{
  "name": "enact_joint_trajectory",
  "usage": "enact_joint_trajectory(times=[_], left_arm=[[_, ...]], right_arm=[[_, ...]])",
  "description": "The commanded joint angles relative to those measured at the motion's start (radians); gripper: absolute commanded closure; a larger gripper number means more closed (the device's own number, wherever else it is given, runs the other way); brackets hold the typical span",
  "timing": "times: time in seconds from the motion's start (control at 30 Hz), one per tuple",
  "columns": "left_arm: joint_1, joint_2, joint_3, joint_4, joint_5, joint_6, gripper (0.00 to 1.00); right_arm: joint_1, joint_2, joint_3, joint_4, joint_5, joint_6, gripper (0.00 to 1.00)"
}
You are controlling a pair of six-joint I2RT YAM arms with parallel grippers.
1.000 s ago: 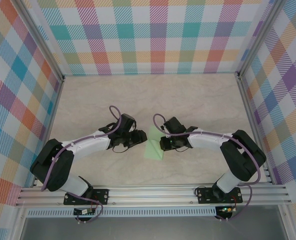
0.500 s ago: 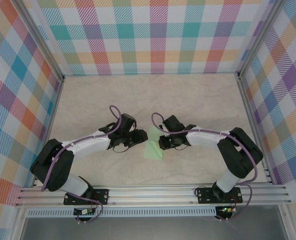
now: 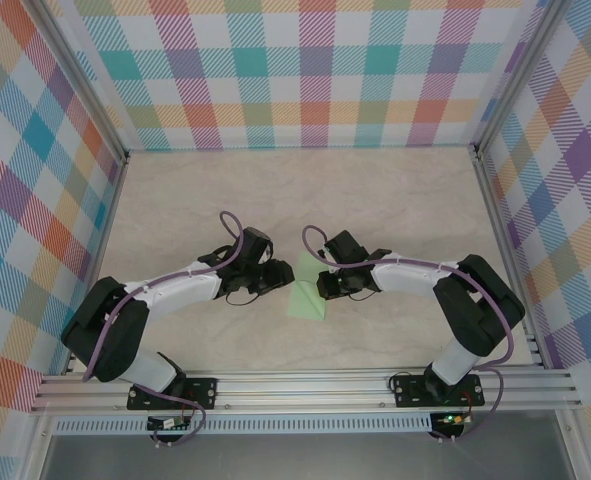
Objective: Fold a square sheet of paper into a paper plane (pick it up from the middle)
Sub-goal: Fold the triangle a second time at the center of the table.
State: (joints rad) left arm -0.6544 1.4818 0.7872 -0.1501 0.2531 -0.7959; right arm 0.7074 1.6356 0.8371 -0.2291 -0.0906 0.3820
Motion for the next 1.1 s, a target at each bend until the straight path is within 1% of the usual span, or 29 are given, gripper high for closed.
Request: enact_joint_trajectory(times=[0.0, 0.9, 1.07], left_arm=[[-0.014, 0.015, 0.015, 0.015, 0.017, 0.001, 0.61], [-0.028, 0.061, 0.039, 0.032, 0.046, 0.0, 0.67], [-0.027, 0.062, 0.041, 0.037, 0.047, -0.005, 0.7]], right_arm=[[-0.005, 0.006, 0.01, -0.019, 0.006, 0.011, 0.86], [-0.005, 0.039, 0.01, -0.008, 0.013, 0.014, 0.86], [-0.005, 0.041, 0.006, -0.017, 0.021, 0.02, 0.86]])
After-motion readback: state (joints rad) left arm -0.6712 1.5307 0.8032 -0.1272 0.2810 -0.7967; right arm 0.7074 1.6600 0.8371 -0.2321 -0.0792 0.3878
